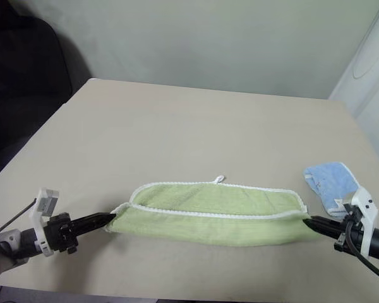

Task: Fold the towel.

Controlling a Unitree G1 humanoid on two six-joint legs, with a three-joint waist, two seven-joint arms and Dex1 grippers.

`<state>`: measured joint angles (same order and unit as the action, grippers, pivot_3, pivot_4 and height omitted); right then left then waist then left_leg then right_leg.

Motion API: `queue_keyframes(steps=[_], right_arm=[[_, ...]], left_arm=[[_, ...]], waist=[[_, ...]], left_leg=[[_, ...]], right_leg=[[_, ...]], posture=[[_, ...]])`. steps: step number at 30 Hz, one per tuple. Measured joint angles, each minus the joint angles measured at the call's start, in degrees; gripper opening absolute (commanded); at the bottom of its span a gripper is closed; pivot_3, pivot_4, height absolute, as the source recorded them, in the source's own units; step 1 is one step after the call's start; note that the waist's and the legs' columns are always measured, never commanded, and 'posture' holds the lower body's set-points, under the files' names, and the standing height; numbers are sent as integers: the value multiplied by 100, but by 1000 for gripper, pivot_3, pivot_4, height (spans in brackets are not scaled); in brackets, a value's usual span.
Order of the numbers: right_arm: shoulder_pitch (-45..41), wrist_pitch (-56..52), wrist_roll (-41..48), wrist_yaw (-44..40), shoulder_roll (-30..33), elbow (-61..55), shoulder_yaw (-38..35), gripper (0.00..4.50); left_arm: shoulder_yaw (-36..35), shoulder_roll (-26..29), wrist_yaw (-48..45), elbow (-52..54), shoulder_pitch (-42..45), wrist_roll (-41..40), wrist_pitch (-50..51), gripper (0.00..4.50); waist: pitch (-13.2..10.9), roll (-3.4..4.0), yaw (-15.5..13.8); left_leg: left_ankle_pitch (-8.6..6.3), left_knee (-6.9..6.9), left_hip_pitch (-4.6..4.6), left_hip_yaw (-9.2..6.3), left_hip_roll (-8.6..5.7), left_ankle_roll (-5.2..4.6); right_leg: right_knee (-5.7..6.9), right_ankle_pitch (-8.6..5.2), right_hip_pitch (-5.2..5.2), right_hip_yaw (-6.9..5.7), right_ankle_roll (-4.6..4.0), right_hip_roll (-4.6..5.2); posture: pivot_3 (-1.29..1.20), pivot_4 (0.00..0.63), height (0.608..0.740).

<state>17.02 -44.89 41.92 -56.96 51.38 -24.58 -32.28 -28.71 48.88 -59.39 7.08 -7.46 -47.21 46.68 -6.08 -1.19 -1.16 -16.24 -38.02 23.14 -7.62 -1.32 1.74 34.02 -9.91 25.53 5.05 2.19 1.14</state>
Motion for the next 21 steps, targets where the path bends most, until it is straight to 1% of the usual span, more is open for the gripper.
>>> queue_keyframes(steps=[3,5,6,10,12,16,19,21], right_arm=[[-501,106,-181,160,28,314,168,16],[-804,195,-364,243,87,602,324,16],[-903,244,-435,246,126,722,416,16],[-1381,456,-695,252,128,1150,878,16],[-1656,596,-854,298,100,1411,1128,16],[-2023,862,-1200,413,-23,1926,1539,16],[-2261,1015,-1450,486,-140,2255,1842,16],[-2364,1096,-1580,522,-177,2398,2001,16]], left_arm=[[-75,-259,417,-328,666,-18,-34,0],[-140,-373,671,-551,1091,-52,-44,0],[-169,-400,735,-627,1251,-95,-44,0],[-128,-513,863,-985,1749,-74,-82,0],[35,-553,884,-1193,1905,64,-182,0],[389,-672,868,-1478,1975,414,-410,0],[685,-733,867,-1760,2044,728,-661,0],[839,-787,885,-1947,2119,927,-814,0]], waist=[[0,-2,-11],[3,-6,-20],[9,-15,-20],[13,-1,-18],[13,-1,-18],[9,-1,-14],[4,6,-13],[3,7,-23]], left_leg=[[4,-3,-4,-1,1,0],[13,-3,-5,0,1,-2],[15,-3,-10,1,0,-4],[13,1,-25,5,-1,-5],[30,3,-51,5,3,-34],[27,7,-75,2,4,-32],[28,4,-75,2,3,-27],[29,4,-73,1,2,-26]], right_leg=[[2,11,-3,0,-17,0],[3,55,-5,-1,-87,0],[3,61,-9,-2,-91,0],[2,90,-18,-3,-73,1],[2,95,-39,-8,-67,0],[0,91,-59,-8,-62,-1],[1,75,-60,-7,-35,0],[1,82,-62,-6,-47,0]], posture=[[0,150,740],[0,150,740],[0,150,740],[0,150,740],[0,150,740],[0,150,740],[0,150,740],[0,150,740]])
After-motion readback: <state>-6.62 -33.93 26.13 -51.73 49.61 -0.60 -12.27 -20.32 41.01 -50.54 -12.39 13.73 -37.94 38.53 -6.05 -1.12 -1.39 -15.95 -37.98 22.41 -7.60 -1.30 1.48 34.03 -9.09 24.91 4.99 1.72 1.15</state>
